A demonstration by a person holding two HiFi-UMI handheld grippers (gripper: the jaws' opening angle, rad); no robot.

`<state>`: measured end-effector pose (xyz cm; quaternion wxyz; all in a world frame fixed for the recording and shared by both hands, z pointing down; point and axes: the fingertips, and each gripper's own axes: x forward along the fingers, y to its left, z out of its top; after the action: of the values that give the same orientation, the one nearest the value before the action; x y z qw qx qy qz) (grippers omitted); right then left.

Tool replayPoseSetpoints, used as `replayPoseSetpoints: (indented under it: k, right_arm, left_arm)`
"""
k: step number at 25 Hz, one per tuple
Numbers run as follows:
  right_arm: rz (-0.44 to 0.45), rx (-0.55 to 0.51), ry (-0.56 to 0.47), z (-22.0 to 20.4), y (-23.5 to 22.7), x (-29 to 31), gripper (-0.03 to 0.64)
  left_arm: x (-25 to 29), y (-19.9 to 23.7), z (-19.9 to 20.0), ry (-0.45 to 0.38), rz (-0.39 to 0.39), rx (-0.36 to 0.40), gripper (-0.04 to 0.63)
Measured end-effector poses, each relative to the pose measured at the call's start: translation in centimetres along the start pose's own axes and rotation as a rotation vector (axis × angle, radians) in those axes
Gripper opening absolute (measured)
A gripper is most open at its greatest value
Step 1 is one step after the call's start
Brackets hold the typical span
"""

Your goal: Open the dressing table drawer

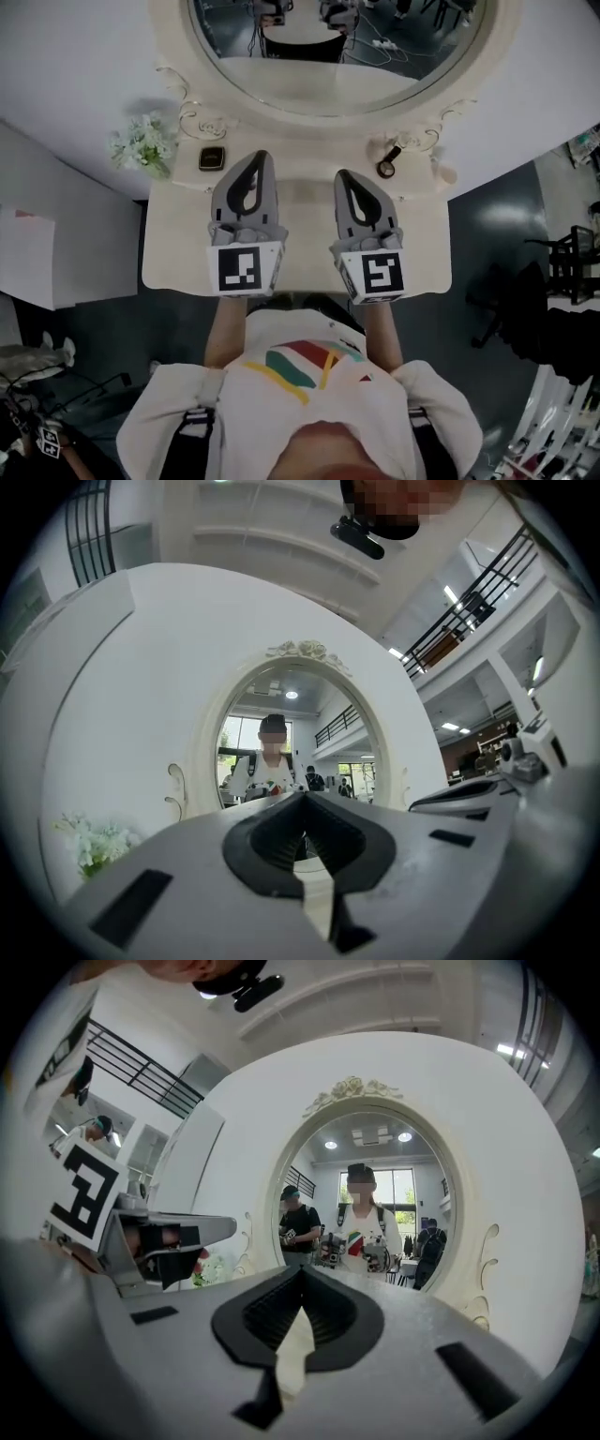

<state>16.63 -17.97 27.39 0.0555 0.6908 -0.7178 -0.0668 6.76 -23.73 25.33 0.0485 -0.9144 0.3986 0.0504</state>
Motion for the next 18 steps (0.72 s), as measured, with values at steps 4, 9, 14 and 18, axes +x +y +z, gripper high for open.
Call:
replayPoseSetpoints:
  k: [4, 9, 14, 18]
  right_arm:
    - [0.015, 0.071, -0.009, -0.8, -0.4, 0.7, 0.000]
    - [0.049, 0.110, -0.026, -1.1, -0.6, 1.6, 0.000]
    - [0.067, 0.124, -0.039, -1.4, -0.8, 2.0, 0.000]
    - [0.092, 0.117, -0.037, -1.8, -0.2, 2.2, 0.000]
  left_arm:
    - [0.3, 0.2, -1.0, 0.012, 0.034, 0.001, 0.006]
    - [0.2, 0.3, -1.8, 0.023, 0.088, -0.001, 0.006]
    - [-0.1, 0.7, -1.8, 0.000, 0.131, 0.009, 0.006]
    - [-0.6, 1.2, -1.9, 0.010, 0.152, 0.029, 0.006]
